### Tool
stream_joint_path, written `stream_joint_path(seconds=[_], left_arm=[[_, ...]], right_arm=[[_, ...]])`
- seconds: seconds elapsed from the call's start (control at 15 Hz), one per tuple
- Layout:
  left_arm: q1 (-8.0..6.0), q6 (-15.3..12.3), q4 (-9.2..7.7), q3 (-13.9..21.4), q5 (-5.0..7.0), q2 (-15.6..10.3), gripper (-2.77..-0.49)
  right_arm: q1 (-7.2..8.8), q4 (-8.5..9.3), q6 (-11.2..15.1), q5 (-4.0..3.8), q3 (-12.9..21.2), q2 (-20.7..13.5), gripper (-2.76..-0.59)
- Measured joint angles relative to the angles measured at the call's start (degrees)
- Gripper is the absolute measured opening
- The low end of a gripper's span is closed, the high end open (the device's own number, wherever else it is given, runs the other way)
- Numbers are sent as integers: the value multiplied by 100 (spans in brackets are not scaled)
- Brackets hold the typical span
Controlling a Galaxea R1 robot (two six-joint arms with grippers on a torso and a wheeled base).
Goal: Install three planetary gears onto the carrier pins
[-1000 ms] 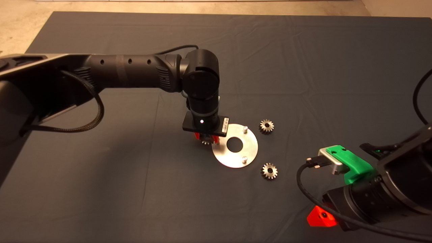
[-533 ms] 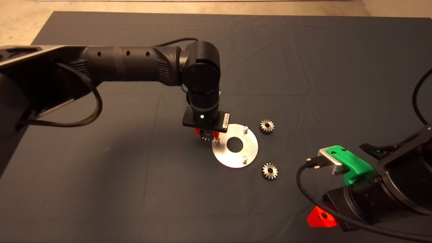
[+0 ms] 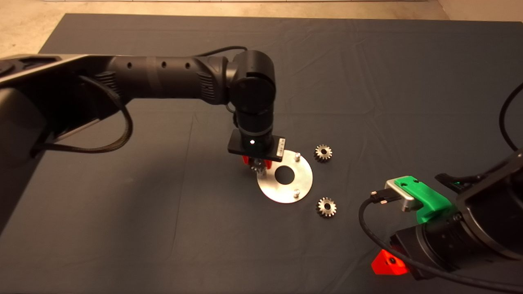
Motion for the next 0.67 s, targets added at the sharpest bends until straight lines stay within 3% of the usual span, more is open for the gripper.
stream_joint_path(seconds=[0.13, 0.4, 0.67], left_arm=[[1, 2, -5, -32, -46, 30, -236], [33, 115, -7, -121, 29, -83, -236], [53, 218, -7, -174, 12, -68, -236]], right_arm=[[0, 2, 0, -5, 2, -5, -61], [0, 0, 0, 0, 0, 0, -61], [0, 0, 0, -2, 2, 0, -61]])
